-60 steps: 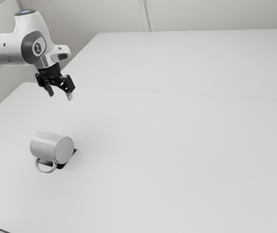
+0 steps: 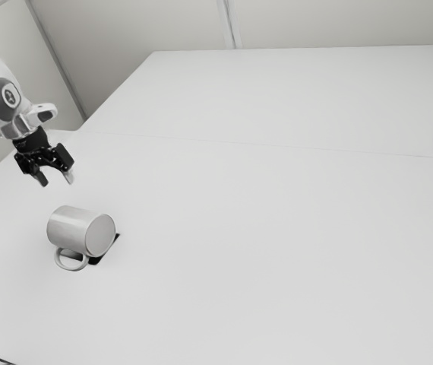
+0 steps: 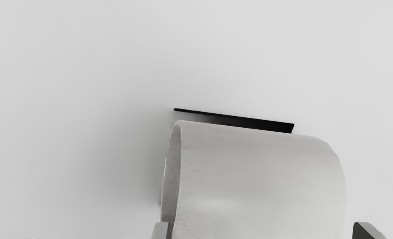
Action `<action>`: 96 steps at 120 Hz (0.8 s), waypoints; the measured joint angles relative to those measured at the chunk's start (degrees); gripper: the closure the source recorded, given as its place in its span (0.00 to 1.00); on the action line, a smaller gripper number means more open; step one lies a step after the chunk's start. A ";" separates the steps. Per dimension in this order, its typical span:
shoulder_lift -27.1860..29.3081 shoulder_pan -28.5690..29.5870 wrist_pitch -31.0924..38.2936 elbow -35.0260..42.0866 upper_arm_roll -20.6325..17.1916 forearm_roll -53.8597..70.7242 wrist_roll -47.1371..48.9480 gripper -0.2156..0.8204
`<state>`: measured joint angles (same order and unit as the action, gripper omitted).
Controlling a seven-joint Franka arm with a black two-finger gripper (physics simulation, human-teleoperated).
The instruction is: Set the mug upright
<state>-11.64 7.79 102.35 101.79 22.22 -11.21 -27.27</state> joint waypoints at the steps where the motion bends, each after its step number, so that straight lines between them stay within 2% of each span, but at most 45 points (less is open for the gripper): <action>1: -0.21 0.32 -0.17 -0.01 0.00 -0.10 -0.35 0.21; 25: -5.60 6.97 -5.18 -2.48 0.01 -4.49 -8.48 0.21; 64: -16.01 15.43 -17.40 -7.43 1.35 -22.14 -20.44 0.21; 96: -18.71 17.36 -24.90 -8.84 1.42 -33.76 -27.49 0.21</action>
<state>-30.36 25.15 77.45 92.95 23.64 -44.96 -54.76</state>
